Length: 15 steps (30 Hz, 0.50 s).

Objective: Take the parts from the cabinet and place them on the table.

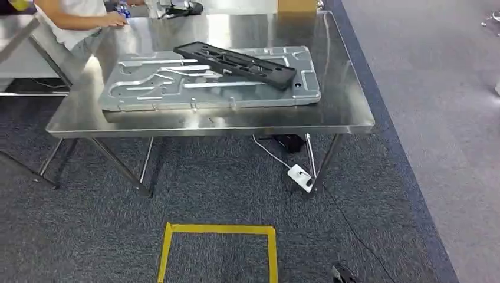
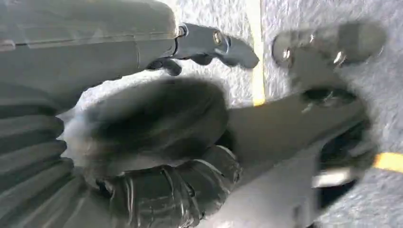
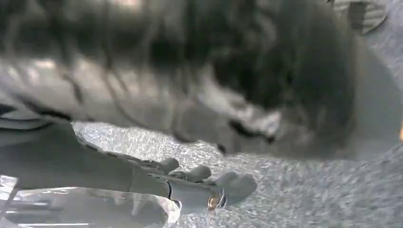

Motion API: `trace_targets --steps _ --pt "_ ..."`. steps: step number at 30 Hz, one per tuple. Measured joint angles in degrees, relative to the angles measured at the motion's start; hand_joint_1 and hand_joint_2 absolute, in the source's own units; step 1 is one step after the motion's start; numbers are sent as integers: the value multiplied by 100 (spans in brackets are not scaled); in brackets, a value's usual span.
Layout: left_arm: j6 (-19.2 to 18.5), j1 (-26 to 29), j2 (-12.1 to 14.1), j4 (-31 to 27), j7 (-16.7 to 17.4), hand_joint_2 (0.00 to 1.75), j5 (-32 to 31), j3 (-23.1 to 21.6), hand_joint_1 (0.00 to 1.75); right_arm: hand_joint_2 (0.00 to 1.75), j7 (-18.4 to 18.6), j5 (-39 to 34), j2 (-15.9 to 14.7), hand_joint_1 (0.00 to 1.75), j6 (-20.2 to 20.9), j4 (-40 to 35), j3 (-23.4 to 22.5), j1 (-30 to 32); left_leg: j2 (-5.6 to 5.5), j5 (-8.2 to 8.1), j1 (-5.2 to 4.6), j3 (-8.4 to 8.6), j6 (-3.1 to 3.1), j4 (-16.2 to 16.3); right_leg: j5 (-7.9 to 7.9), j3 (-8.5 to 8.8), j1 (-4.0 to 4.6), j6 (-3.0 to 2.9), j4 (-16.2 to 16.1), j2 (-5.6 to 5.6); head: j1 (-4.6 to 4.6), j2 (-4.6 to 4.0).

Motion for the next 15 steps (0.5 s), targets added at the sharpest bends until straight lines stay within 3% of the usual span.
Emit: trace_targets --steps 1,2,3,4,5,6,7,8,9,10,11,12,13,14,15 --pt "9 -5 26 18 -22 0 13 -7 0 0 -73 0 114 0 29 93 -16 -25 -38 -39 1 -112 -70 111 -164 -82 -99 -183 91 -52 -35 -2" --pt "2 -33 39 13 -44 0 17 -9 0 0 -183 24 107 0 50 187 -33 -50 -37 -21 -4 -88 -132 127 -189 -116 -163 -194 225 -12 -158 0" --pt "0 -17 65 13 -78 0 17 -15 0 0 -318 55 210 0 68 306 -42 -60 -45 -13 -21 -68 -187 122 -248 -152 -199 -209 315 -17 -157 -2" --pt "-17 7 52 11 -114 0 17 -31 0 0 -472 83 208 0 74 416 -68 -96 -49 -87 11 -88 -186 170 -257 -210 -180 -275 361 -19 -237 -2" --pt "-41 5 34 11 -144 0 17 -53 0 0 -584 122 214 0 85 516 -107 -110 4 -409 12 -241 -91 477 -238 -269 -119 -313 357 -31 -398 -2" --pt "-72 -8 34 9 -170 0 22 -77 0 0 -680 153 240 0 90 593 -120 -100 48 -778 -18 -463 2 982 -207 -281 -70 -337 354 -41 -492 -2" --pt "-103 -7 34 9 -212 0 39 -90 0 0 -751 169 266 0 87 659 -121 -98 54 -1081 -57 -654 52 1485 -199 -326 -31 -152 322 -48 -494 -2" --pt "-120 4 32 9 -230 0 67 -92 0 0 -783 182 282 0 90 707 -123 -104 55 -1294 -127 -781 76 1896 -167 -357 19 -49 308 -53 -507 -2" --pt "-129 17 26 9 -256 0 78 -92 0 0 -820 188 295 0 90 775 -129 -113 52 -1366 -198 -821 134 2145 -161 -384 98 -20 295 -75 -522 -2" --pt "-138 22 10 9 -276 0 100 -94 0 0 -829 203 299 0 103 821 -140 -117 38 -1338 -267 -733 219 2137 -122 -368 182 -34 294 -54 -522 -2" --pt "-144 23 -3 9 -302 0 113 -94 0 0 -825 219 308 0 116 862 -153 -127 32 -1200 -359 -527 355 1924 -117 -370 272 -44 281 -95 -520 -2" --pt "-144 11 -14 6 -319 0 122 -94 0 0 -801 228 308 0 120 923 -156 -135 -11 -1035 -459 -203 550 1542 -88 -340 377 -59 250 -59 -534 -2" --pt "-142 2 -22 4 -339 0 129 -99 0 0 -761 227 314 0 120 967 -158 -159 -76 -859 -618 177 814 1005 -59 -300 464 -106 200 -121 -529 -2" --pt "-127 -18 22 13 -343 0 131 -99 0 0 -744 230 420 0 129 1011 -158 -157 -294 -1018 -607 304 1109 736 -19 -271 422 -177 102 -105 -437 -2" --pt "-118 15 -20 4 -356 0 138 -110 0 0 -711 232 356 0 127 1028 -162 -216 -155 -956 -663 418 1171 619 14 -228 420 -175 14 -129 -323 -2"
